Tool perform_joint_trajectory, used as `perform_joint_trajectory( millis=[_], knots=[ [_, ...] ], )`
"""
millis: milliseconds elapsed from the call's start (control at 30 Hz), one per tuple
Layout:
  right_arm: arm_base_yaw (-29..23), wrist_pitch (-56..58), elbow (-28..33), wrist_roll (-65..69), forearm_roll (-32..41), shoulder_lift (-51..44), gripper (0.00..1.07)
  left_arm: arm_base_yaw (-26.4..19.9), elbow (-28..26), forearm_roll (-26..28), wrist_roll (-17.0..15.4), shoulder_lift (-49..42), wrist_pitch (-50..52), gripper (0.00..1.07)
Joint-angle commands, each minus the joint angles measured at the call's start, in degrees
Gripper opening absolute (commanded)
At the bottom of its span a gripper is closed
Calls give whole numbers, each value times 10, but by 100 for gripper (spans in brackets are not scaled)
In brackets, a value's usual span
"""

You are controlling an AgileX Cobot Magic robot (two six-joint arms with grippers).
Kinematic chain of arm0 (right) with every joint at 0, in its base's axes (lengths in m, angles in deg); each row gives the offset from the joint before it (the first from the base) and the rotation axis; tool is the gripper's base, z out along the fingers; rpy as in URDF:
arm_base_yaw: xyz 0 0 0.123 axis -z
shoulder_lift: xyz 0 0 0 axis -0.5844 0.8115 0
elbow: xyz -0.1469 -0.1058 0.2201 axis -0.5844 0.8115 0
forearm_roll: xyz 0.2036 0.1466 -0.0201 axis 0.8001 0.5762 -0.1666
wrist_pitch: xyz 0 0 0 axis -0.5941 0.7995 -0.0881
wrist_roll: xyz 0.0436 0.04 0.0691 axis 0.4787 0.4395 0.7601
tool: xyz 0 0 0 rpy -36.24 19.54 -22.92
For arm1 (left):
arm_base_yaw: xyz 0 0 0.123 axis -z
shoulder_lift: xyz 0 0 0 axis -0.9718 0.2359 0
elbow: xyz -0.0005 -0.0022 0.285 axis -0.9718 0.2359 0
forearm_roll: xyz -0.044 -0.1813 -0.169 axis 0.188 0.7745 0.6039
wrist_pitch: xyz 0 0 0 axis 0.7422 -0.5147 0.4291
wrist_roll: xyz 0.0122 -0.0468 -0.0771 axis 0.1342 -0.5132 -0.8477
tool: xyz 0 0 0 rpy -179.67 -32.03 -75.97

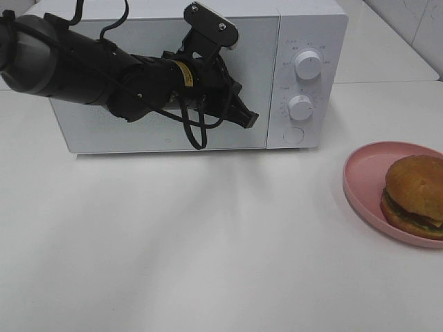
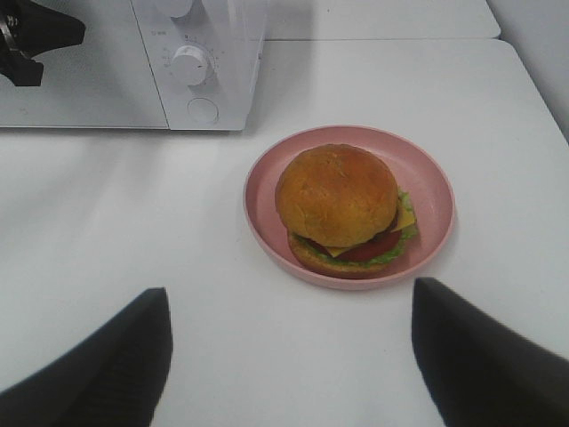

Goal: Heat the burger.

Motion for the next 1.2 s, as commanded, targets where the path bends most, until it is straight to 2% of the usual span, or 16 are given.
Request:
perform_joint_trajectory(
  millis=[33, 100, 200, 267, 300, 333, 367, 600, 833, 967, 1000, 1033, 1100, 1133, 1167, 1200],
  knots=[
    [4, -7, -1, 2, -2, -15, 71, -14, -21, -1, 10, -3, -12, 0],
    [4, -7, -1, 2, -2, -15, 71, -2, -21, -1, 11, -30, -91, 0],
    [4, -7, -1, 2, -2, -15, 71, 1, -21, -1, 11, -38, -115, 0],
    [4, -7, -1, 2, -2, -15, 71, 13, -21, 0, 11, -81, -233, 0],
    [4, -7, -1, 2, -2, -15, 71, 13, -21, 0, 11, -81, -233, 0],
    [4, -7, -1, 2, -2, -15, 71, 18, -21, 1, 11, -105, -288, 0],
    [4, -7, -1, 2, -2, -15, 71, 18, -21, 1, 11, -105, -288, 0],
    [4, -7, -1, 2, -2, -15, 71, 19, -21, 34, 10, -188, -496, 0],
    [4, -7, -1, 2, -2, -15, 71, 6, -21, 34, 11, -258, -603, 0],
    [4, -7, -1, 2, -2, -15, 71, -51, -21, 48, 11, -322, -657, 0],
    [4, -7, -1, 2, -2, -15, 71, -51, -21, 48, 11, -322, -657, 0],
    [4, -7, -1, 2, -2, -15, 71, -91, -21, 57, 16, -344, -680, 0],
    [4, -7, -1, 2, -2, -15, 71, -108, -21, 62, 17, -353, -693, 0],
    [4, -7, -1, 2, -2, -15, 71, -155, -20, 74, 25, -371, -717, 0],
    [4, -7, -1, 2, -2, -15, 71, -155, -20, 74, 25, -371, -717, 0],
    [4, -7, -1, 2, -2, -15, 71, -202, -20, 87, 29, -387, -740, 0]
  ],
)
